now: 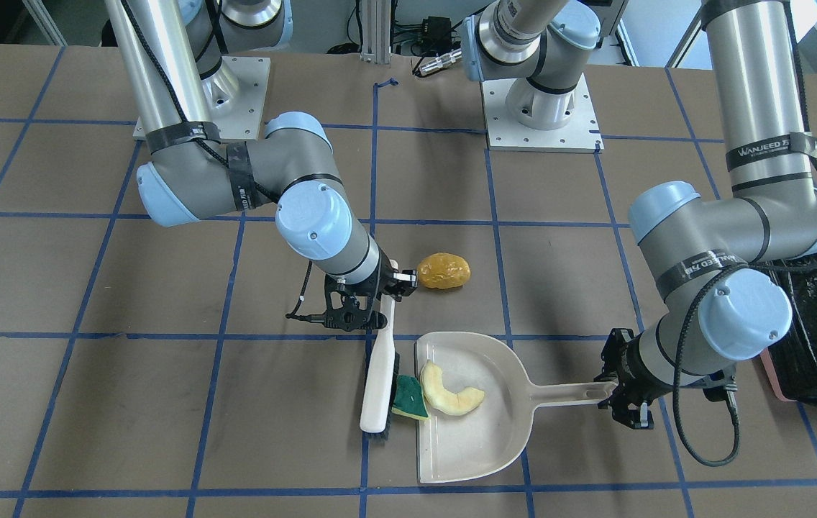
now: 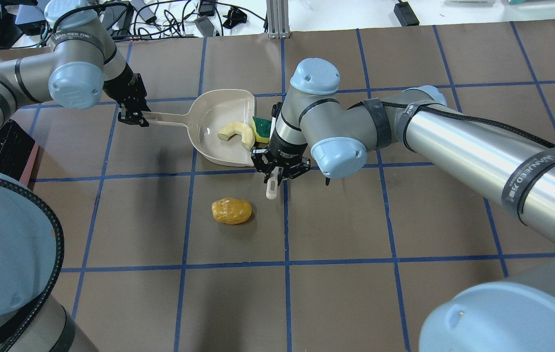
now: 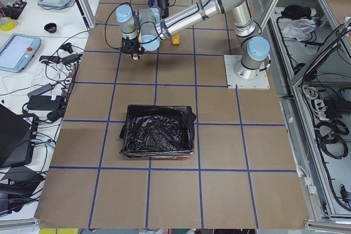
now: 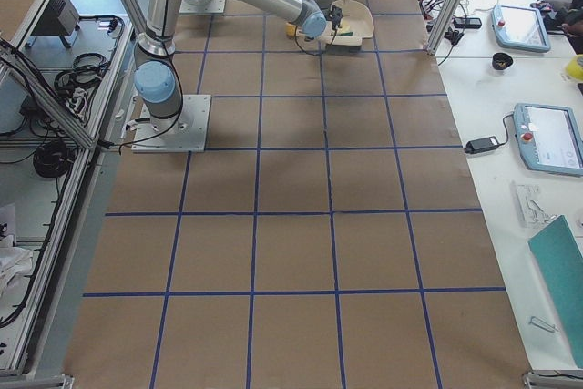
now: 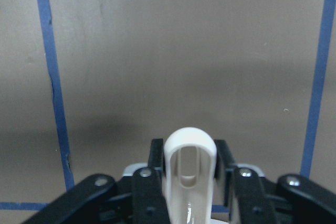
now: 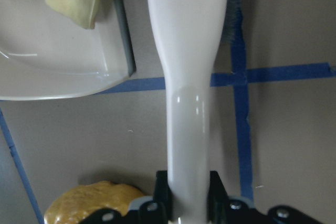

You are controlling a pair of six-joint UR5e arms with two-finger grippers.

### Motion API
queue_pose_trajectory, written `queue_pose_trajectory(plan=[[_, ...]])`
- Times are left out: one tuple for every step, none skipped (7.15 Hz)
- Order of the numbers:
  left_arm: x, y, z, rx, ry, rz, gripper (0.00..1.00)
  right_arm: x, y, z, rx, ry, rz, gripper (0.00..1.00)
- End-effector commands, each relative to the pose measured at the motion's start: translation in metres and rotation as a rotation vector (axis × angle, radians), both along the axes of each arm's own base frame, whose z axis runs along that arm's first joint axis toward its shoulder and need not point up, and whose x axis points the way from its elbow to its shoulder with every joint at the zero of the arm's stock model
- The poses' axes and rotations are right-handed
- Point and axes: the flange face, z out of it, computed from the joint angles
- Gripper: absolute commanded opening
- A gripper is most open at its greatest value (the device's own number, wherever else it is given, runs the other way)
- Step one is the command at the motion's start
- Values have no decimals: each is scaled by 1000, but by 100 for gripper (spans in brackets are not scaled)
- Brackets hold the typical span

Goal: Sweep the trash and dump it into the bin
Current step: 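Sweep the sponge and cream piece into the dustpan with the right gripper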

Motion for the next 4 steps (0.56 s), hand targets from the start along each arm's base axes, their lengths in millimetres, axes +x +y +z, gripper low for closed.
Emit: queue_pose_trajectory(plan=[[0, 1, -2, -2, 0, -2, 0, 22, 0, 2, 9, -32, -4, 0], [0, 1, -2, -2, 1, 0, 0, 29, 5, 3, 10, -35, 5, 0], [-1, 1, -3, 1, 0, -2, 0, 33, 7, 5, 22, -54, -5, 0], [1, 1, -2, -2, 0, 0, 0, 38, 9, 6, 38, -84, -13, 0]])
